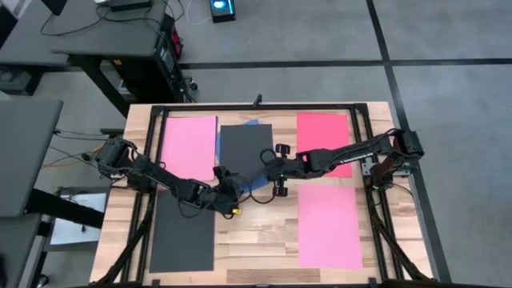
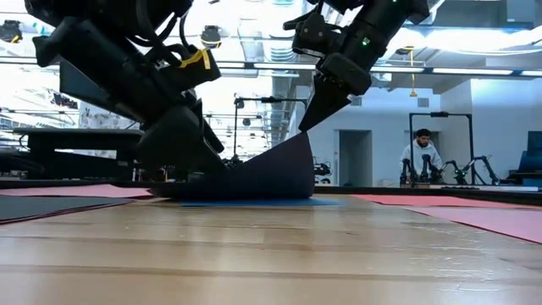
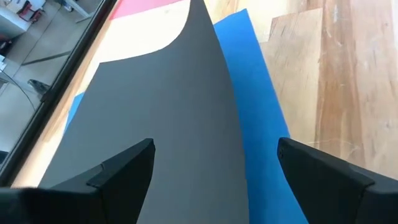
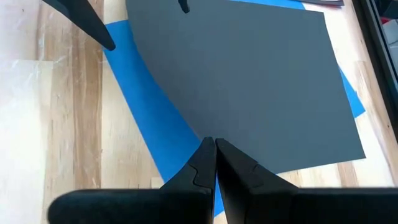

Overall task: Organize paper
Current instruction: Move the black paper to the bottom middle of the table

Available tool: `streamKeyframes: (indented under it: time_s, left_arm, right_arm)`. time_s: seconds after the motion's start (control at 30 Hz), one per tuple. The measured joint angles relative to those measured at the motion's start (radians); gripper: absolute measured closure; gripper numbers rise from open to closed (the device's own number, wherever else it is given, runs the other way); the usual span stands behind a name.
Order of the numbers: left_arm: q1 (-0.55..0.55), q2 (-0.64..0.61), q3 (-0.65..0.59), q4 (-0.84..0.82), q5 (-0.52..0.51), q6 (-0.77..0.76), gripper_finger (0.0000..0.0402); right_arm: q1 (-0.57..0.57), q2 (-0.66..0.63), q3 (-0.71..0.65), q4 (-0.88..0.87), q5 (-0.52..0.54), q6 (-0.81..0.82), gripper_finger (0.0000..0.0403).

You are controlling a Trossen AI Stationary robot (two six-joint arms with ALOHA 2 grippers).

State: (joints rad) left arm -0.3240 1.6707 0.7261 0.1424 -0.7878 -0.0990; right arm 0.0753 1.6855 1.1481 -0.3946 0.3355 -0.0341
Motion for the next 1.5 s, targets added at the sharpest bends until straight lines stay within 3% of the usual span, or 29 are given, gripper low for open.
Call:
streamKeyframes:
  time_s: [0.3, 0.53, 0.7, 1.03, 1.27, 1.5]
  left_arm:
    - [0.031, 0.101, 0.082, -0.002, 0.029, 0.053, 0.0082]
    - [0.032, 0.147, 0.111, -0.032, -0.042, 0.053, 0.0092]
    - [0.033, 0.147, 0.111, -0.08, -0.05, 0.038, 0.0165]
    - [0.041, 0.147, 0.111, -0.125, -0.08, 0.027, 0.0383]
    - [0.041, 0.147, 0.154, -0.137, -0.134, 0.105, 0.0401]
    - [0.041, 0.147, 0.27, -0.294, -0.135, 0.121, 0.0401]
  right_arm:
    - [-0.001, 0.0, 0.0, -0.006, 0.0, 0.0, 0.0403]
    - [-0.001, 0.0, 0.0, -0.017, 0.0, 0.0, 0.0403]
    - [-0.001, 0.0, 0.0, -0.016, 0.0, 0.0, 0.0403]
    - [-0.001, 0.0, 0.0, -0.016, 0.001, 0.002, 0.0403]
    - [-0.001, -0.011, 0.0, -0.029, 0.001, 0.004, 0.0403]
    - [0.008, -0.102, 0.0, -0.121, 0.002, 0.007, 0.0402]
